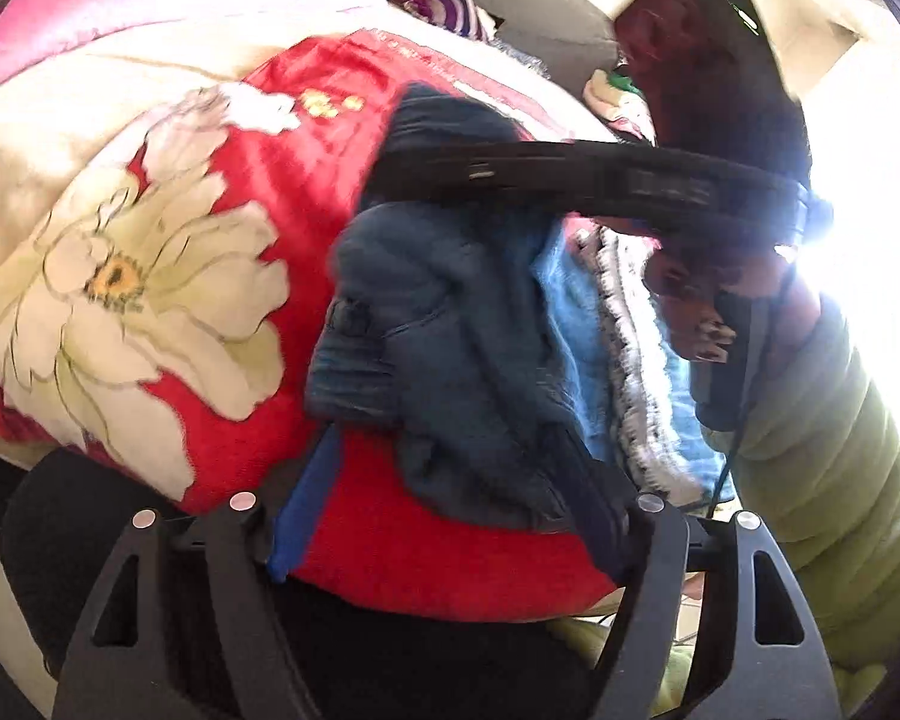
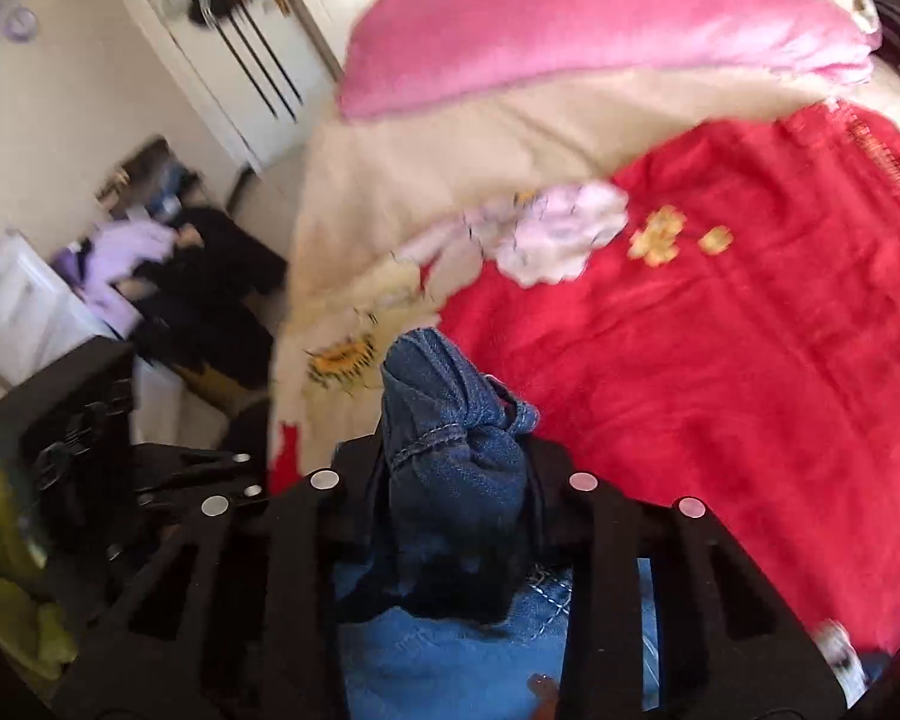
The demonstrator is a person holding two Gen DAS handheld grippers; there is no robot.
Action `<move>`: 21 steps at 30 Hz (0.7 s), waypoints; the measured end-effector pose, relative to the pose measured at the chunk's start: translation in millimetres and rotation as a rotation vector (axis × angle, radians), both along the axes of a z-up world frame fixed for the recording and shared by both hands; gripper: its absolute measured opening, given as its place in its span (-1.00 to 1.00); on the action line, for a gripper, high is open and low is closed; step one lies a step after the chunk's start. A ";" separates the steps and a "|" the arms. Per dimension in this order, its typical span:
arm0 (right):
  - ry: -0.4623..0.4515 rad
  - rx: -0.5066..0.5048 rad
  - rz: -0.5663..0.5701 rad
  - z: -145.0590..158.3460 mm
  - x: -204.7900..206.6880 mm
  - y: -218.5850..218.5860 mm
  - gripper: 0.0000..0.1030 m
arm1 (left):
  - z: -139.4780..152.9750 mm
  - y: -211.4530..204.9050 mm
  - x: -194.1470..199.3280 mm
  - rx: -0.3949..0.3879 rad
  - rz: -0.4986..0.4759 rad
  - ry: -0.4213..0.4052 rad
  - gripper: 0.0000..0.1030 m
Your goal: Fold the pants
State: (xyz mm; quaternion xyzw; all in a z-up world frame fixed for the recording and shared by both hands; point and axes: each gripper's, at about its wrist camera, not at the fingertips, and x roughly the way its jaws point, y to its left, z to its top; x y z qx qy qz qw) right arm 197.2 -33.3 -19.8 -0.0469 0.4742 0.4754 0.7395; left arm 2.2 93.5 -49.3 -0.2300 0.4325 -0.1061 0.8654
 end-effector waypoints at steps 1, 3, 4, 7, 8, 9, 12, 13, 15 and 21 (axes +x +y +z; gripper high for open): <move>-0.010 0.020 -0.008 6.9 -1.1 -8.3 -0.47 | 3.8 -1.8 1.4 -0.002 -0.009 -0.010 0.37; -0.028 0.062 -0.023 19.6 -4.2 -25.6 -0.47 | 7.3 -4.8 6.1 -0.029 -0.027 -0.014 0.47; -0.041 0.082 -0.034 26.4 -6.7 -36.3 -0.47 | 8.3 -7.7 8.4 -0.046 -0.033 -0.008 0.74; -0.071 0.120 -0.061 40.6 -12.1 -61.9 -0.47 | 9.6 -20.3 17.3 -0.079 -0.070 -0.008 0.80; -0.079 0.134 -0.069 44.2 -14.3 -70.6 -0.47 | 9.1 -25.5 21.2 -0.104 -0.089 -0.010 0.80; -0.085 0.143 -0.076 46.1 -14.5 -74.8 -0.47 | 7.9 -30.3 25.4 -0.134 -0.101 -0.010 0.80; -0.106 0.170 -0.112 51.9 -17.8 -95.5 -0.47 | 6.9 -45.5 36.7 -0.197 -0.132 -0.015 0.75; -0.109 0.181 -0.123 53.2 -17.9 -103.3 -0.47 | 9.3 -50.5 38.3 -0.193 -0.132 -0.022 0.58; -0.120 0.206 -0.149 56.2 -23.3 -120.2 -0.41 | 22.7 -68.0 38.5 -0.184 -0.165 -0.073 0.39; -0.171 0.304 -0.315 65.6 -56.0 -200.1 0.31 | 41.5 -136.7 27.1 -0.115 -0.421 -0.147 0.39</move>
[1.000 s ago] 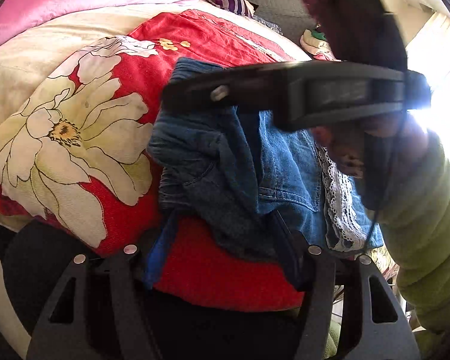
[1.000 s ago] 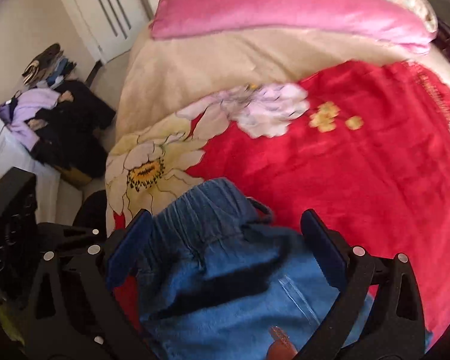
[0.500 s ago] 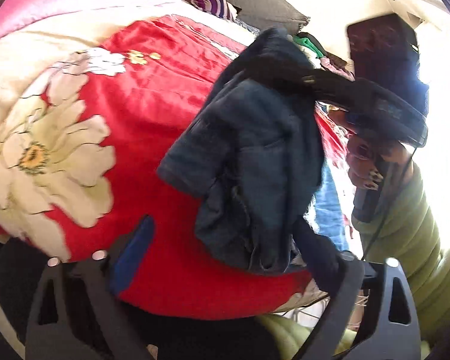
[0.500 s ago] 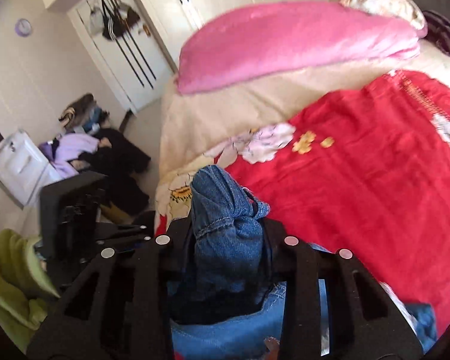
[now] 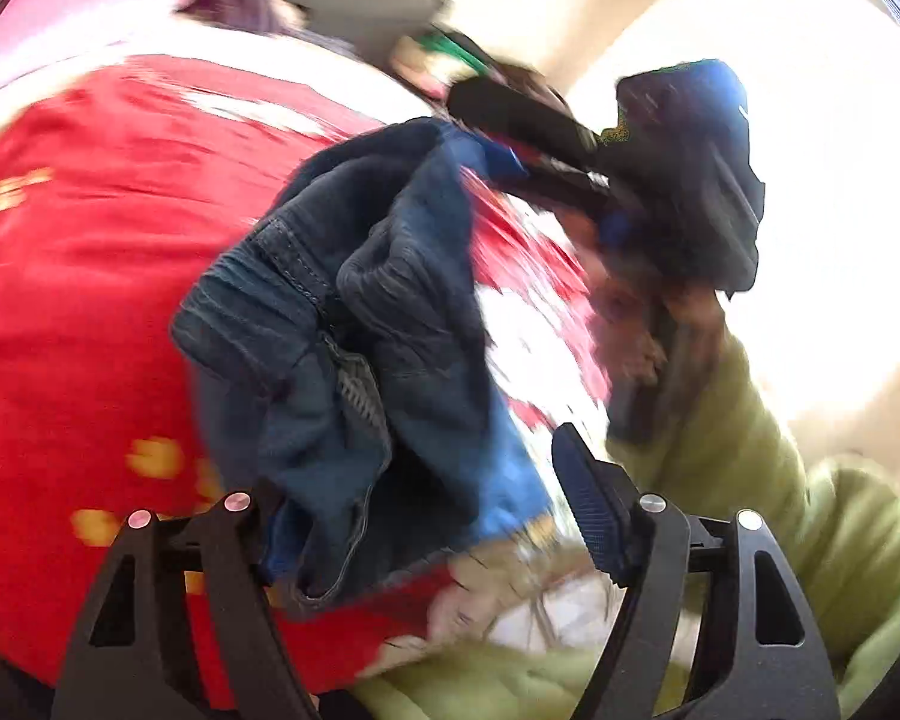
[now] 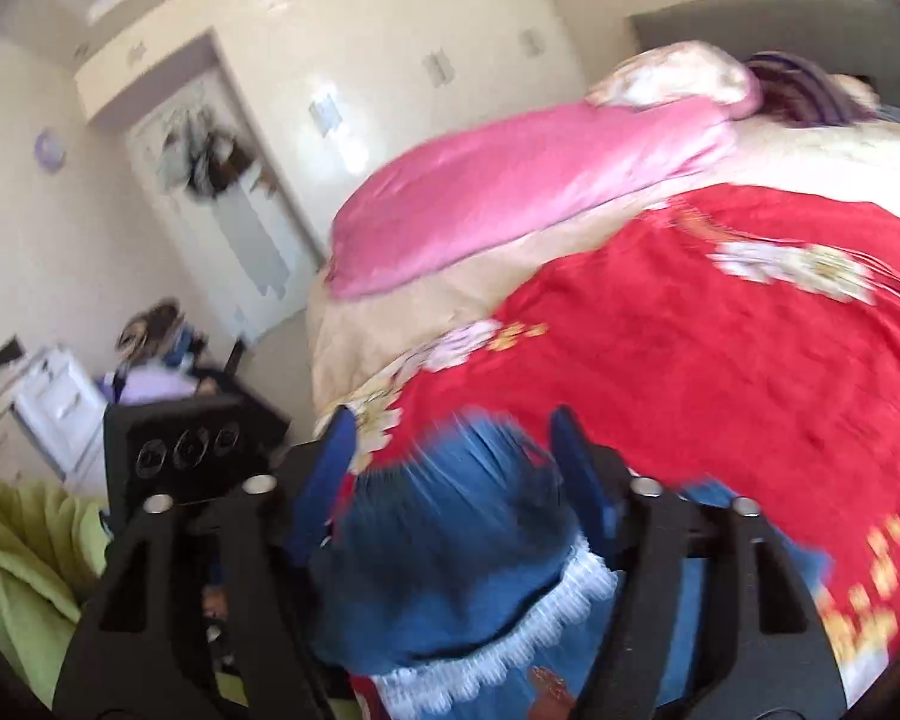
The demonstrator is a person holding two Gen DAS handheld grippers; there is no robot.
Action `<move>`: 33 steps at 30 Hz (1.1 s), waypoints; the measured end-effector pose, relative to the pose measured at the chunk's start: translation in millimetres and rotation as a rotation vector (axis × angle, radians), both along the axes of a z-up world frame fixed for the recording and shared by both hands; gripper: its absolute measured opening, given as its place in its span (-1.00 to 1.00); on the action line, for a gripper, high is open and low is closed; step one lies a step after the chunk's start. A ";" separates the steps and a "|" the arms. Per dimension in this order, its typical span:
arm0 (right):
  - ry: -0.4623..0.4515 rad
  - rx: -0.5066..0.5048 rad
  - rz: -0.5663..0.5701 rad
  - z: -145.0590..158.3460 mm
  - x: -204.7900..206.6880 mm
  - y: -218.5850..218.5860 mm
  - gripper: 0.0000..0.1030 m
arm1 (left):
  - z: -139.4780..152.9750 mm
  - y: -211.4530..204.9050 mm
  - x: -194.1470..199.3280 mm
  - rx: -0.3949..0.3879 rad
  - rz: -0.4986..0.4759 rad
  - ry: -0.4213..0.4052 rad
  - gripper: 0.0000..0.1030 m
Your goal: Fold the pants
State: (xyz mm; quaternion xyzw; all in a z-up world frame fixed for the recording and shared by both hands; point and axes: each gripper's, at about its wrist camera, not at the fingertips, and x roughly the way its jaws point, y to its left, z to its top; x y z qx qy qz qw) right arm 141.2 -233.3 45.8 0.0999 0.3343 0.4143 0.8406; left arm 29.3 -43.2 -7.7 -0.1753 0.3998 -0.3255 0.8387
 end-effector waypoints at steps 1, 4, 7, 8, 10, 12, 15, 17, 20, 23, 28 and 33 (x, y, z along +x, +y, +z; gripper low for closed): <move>0.012 -0.014 -0.064 -2.6 -5.8 -17.2 0.34 | -4.9 -12.1 -1.6 0.041 -0.030 0.008 0.39; 0.032 -0.090 -0.174 -14.1 -21.4 -43.2 0.34 | -16.2 -27.0 0.8 0.085 -0.071 0.036 0.43; 0.075 -0.162 -0.209 -30.4 -30.1 -45.9 0.34 | -24.9 -34.5 6.7 0.135 -0.074 0.058 0.44; 0.094 -0.173 -0.209 -36.5 -30.8 -44.4 0.34 | -26.3 -35.3 6.6 0.148 -0.072 0.057 0.45; 0.134 -0.217 -0.218 -51.5 -28.1 -42.6 0.34 | -27.8 -37.6 4.7 0.156 -0.071 0.064 0.45; 0.176 -0.321 -0.230 -70.9 -24.8 -39.3 0.15 | -31.1 -40.6 4.9 0.173 -0.065 0.073 0.45; 0.227 -0.440 -0.250 -93.7 -21.5 -37.7 0.11 | -36.0 -44.2 5.7 0.194 -0.072 0.068 0.45; 0.219 -0.424 -0.245 -89.6 -24.2 -40.1 0.11 | -29.8 -44.1 0.8 0.217 -0.082 0.041 0.46; 0.142 -0.358 -0.231 -61.0 -30.7 -42.8 0.11 | -12.6 -30.2 -7.9 0.211 -0.053 -0.017 0.43; 0.078 -0.367 -0.183 -43.8 -20.0 -28.5 0.11 | -0.5 -13.8 -7.4 0.224 0.031 -0.043 0.23; 0.087 -0.478 -0.075 -55.5 8.1 4.1 -0.13 | -10.8 -16.1 4.9 0.242 0.035 0.000 -0.56; 0.171 -0.617 -0.023 -92.2 23.6 24.8 -0.95 | -34.2 -40.6 1.9 0.342 -0.024 0.029 -0.59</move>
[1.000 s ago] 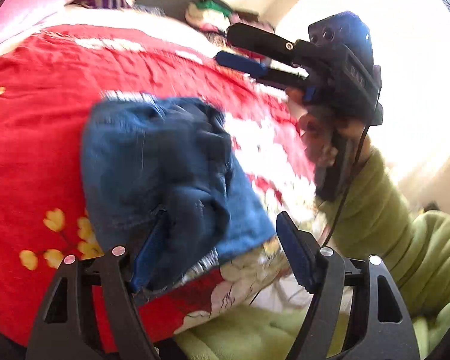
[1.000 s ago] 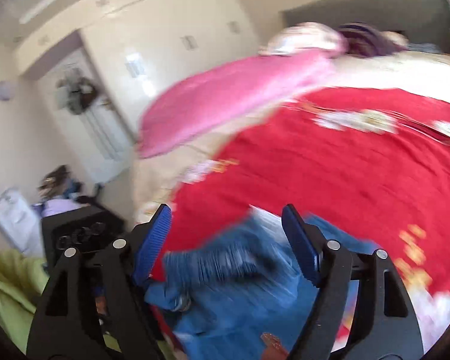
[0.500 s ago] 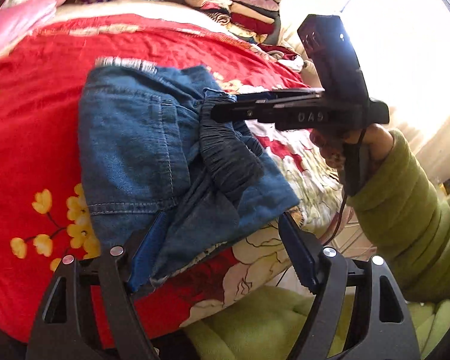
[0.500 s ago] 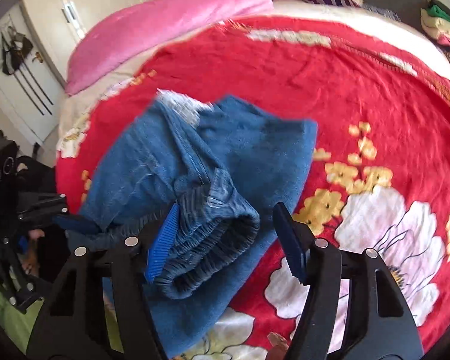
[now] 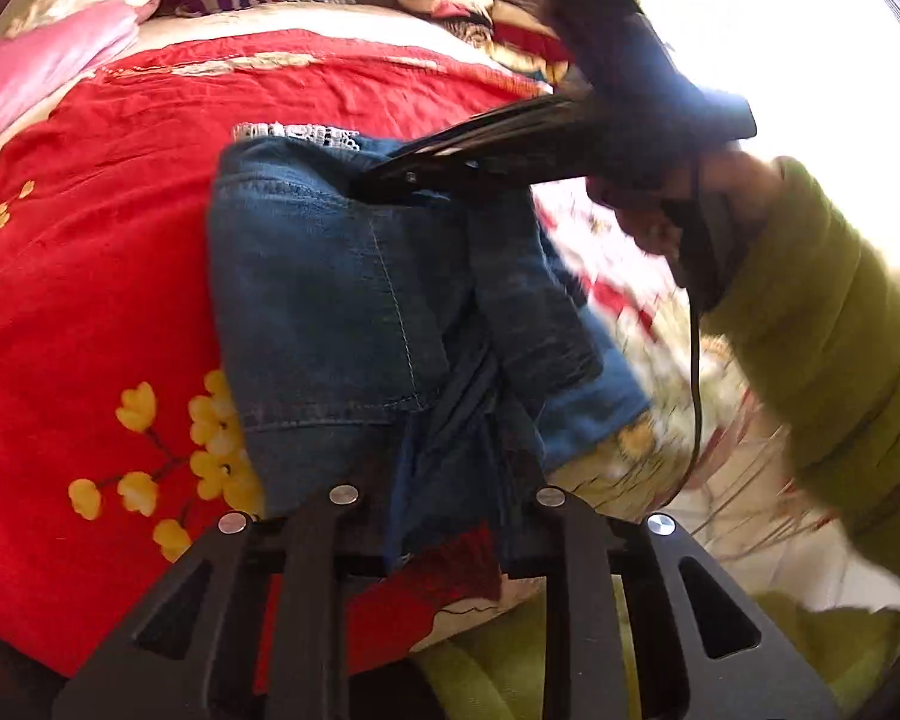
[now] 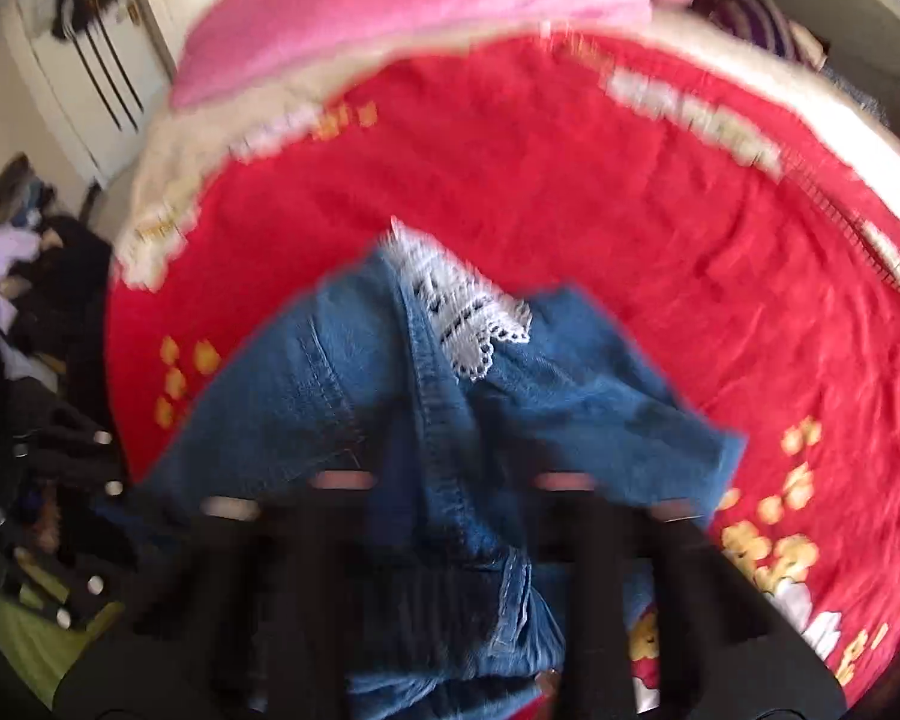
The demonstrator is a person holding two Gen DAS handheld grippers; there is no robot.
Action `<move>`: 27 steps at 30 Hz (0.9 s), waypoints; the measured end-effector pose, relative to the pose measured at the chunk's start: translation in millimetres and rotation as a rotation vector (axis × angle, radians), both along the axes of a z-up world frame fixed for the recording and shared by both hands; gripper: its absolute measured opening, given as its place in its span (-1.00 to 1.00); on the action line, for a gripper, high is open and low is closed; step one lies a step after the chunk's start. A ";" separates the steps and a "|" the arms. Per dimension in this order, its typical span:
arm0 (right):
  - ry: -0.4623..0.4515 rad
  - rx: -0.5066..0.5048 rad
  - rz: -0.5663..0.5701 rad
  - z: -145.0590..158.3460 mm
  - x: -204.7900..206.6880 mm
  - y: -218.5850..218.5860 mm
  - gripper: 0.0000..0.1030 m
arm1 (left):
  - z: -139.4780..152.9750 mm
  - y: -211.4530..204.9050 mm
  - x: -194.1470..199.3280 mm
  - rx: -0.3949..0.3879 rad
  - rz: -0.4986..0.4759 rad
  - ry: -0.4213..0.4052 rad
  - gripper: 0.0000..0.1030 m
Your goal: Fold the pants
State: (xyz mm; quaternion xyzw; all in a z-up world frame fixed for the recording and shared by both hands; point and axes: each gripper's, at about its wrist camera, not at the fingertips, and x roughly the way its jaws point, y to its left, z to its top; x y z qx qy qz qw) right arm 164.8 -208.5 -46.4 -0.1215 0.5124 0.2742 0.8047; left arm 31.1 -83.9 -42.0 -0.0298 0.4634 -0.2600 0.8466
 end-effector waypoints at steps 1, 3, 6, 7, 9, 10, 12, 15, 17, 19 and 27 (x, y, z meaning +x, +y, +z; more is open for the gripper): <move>-0.025 -0.027 0.008 0.4 -4.7 6.5 -0.95 | -0.3 -0.9 -1.9 0.007 -0.001 -0.008 -0.59; -0.089 -0.050 0.013 10.7 -9.6 15.9 -0.96 | 2.3 -0.4 -4.3 0.016 0.000 -0.023 -0.59; -0.155 -0.078 0.018 20.4 0.3 25.9 -0.96 | 3.6 0.9 -4.7 0.030 0.014 -0.040 -0.59; -0.158 -0.107 0.023 16.2 4.8 30.9 -0.96 | 4.5 0.8 -6.6 0.030 0.016 -0.042 -0.59; -0.157 -0.166 0.049 0.9 15.1 39.8 -0.96 | 3.4 2.4 -7.2 0.026 0.019 -0.037 -0.58; -0.147 -0.169 0.048 -3.9 18.9 40.8 -0.96 | 2.7 3.1 -7.5 0.022 0.020 -0.034 -0.58; -0.124 -0.139 0.028 -8.0 24.5 36.8 -0.97 | 1.1 2.9 -7.3 0.019 0.018 -0.031 -0.58; -0.129 -0.041 -0.029 4.0 23.0 21.3 -0.79 | 0.0 2.9 -8.8 0.016 0.012 -0.026 -0.58; -0.164 0.004 -0.072 18.4 15.5 6.5 -0.52 | 0.9 3.9 -8.1 0.006 0.010 -0.024 -0.52; -0.199 0.055 -0.104 35.2 3.4 -8.7 -0.40 | 2.7 4.2 -7.5 -0.003 0.005 -0.026 -0.44; -0.313 0.183 -0.120 82.5 -71.5 -36.9 0.01 | 19.3 13.0 -9.6 -0.005 0.044 -0.050 0.00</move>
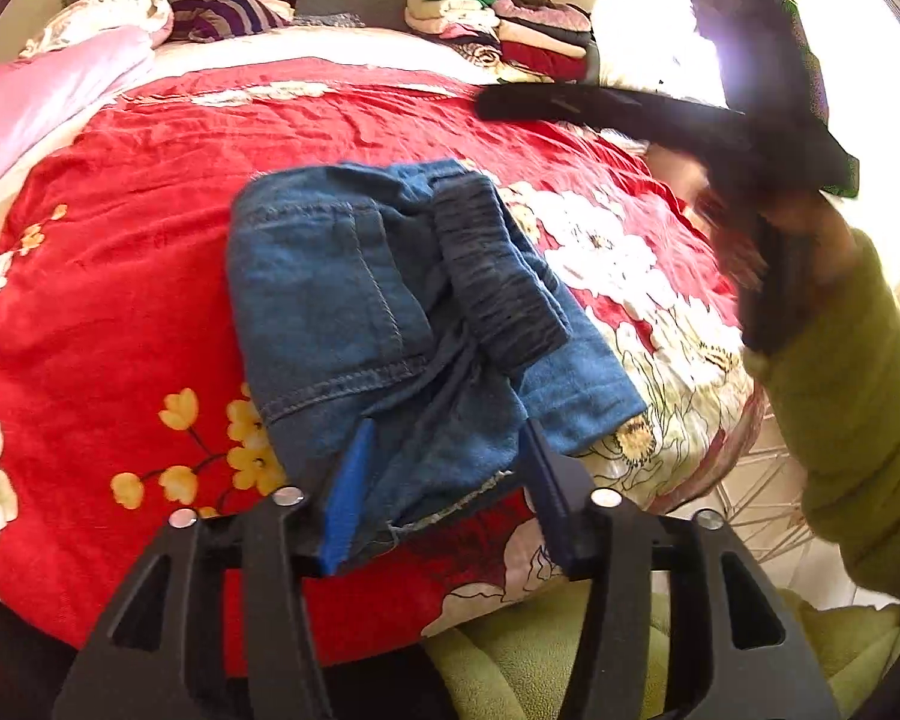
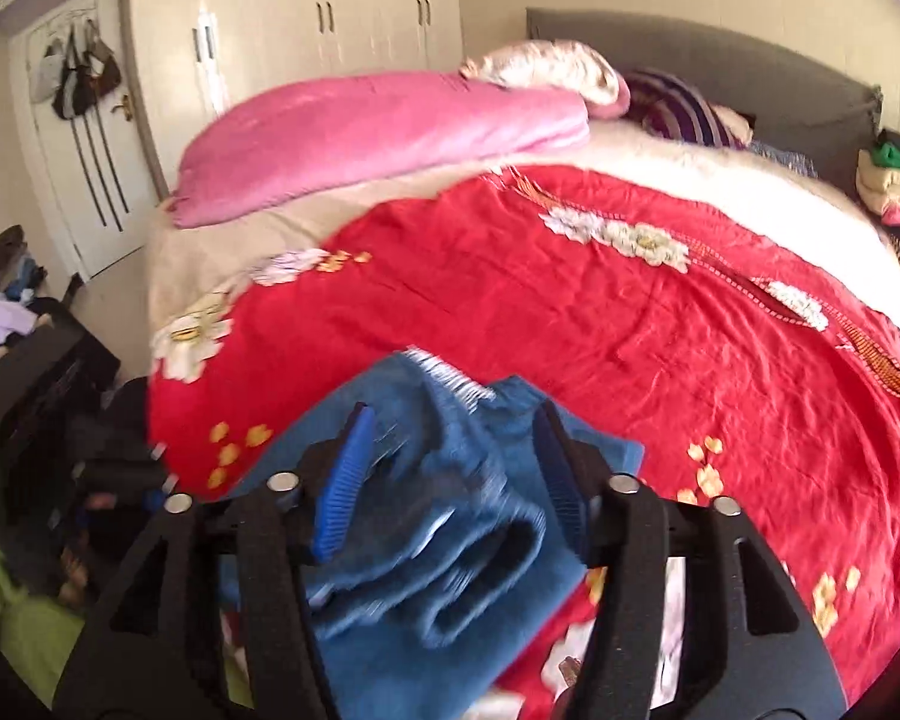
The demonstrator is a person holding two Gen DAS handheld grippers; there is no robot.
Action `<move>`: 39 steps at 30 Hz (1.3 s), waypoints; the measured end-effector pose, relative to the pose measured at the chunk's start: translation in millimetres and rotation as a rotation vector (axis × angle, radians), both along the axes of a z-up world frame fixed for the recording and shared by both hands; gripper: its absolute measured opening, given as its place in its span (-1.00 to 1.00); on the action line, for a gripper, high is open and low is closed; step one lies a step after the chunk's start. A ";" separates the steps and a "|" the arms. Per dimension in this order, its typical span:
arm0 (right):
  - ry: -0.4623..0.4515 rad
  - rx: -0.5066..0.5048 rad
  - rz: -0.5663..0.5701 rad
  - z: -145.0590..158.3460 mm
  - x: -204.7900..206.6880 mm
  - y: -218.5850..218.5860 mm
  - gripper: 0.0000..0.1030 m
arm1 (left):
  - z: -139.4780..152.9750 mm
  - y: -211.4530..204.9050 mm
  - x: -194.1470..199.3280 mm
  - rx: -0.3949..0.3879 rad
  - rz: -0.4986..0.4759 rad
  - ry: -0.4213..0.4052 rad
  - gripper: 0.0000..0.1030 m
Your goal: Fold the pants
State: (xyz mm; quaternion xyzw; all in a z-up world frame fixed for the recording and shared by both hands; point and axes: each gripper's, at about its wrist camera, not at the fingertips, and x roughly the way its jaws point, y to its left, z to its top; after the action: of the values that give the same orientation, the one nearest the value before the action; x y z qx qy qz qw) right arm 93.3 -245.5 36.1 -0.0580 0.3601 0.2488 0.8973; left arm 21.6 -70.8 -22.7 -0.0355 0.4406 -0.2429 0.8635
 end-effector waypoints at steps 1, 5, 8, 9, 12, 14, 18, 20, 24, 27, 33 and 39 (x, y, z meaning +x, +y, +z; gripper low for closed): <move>-0.011 0.000 0.005 0.9 -8.8 0.8 0.03 | 2.6 2.1 1.2 0.000 0.007 -0.004 0.03; -0.036 0.008 0.019 3.5 -42.5 -0.7 0.12 | 9.7 7.0 4.9 0.010 0.047 -0.019 0.38; -0.044 -0.011 0.036 1.3 -61.7 -1.1 0.19 | 12.0 8.3 6.6 0.020 0.053 -0.022 0.38; -0.043 -0.025 0.042 -0.3 -65.7 0.3 0.20 | 12.4 8.5 7.6 0.027 0.055 -0.023 0.38; -0.053 -0.102 0.064 -6.8 -81.3 8.7 0.20 | 12.9 8.9 12.7 0.052 0.059 -0.025 0.38; -0.052 -0.140 0.082 -11.9 -89.6 14.0 0.20 | 13.5 10.5 15.9 0.062 0.070 -0.021 0.38; -0.048 -0.173 0.114 -22.3 -101.8 23.2 0.20 | 17.2 13.6 21.3 0.072 0.089 -0.034 0.64; -0.033 -0.164 0.149 -28.0 -107.2 30.1 0.20 | 17.6 14.9 26.4 0.077 0.092 -0.033 0.64; -0.031 -0.181 0.222 -37.3 -113.6 49.9 0.11 | 14.2 20.2 41.5 0.070 0.110 -0.011 0.64; -0.030 -0.230 0.282 -46.9 -114.0 68.0 -0.14 | 11.6 27.0 56.1 0.054 0.130 0.005 0.53; -0.052 -0.284 0.346 -51.8 -102.4 91.3 -0.35 | 5.3 28.9 84.4 0.059 0.126 0.044 -0.26; 0.028 -0.331 0.404 -73.7 -82.6 103.2 -0.94 | -6.9 22.1 95.7 0.096 0.125 0.043 -0.26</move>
State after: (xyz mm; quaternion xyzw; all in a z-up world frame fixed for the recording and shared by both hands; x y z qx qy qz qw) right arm 10.7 -142.3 -37.6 -0.2714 0.3897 0.3613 0.8025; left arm 117.3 -48.7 -29.5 -0.0269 0.4671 -0.1661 0.8680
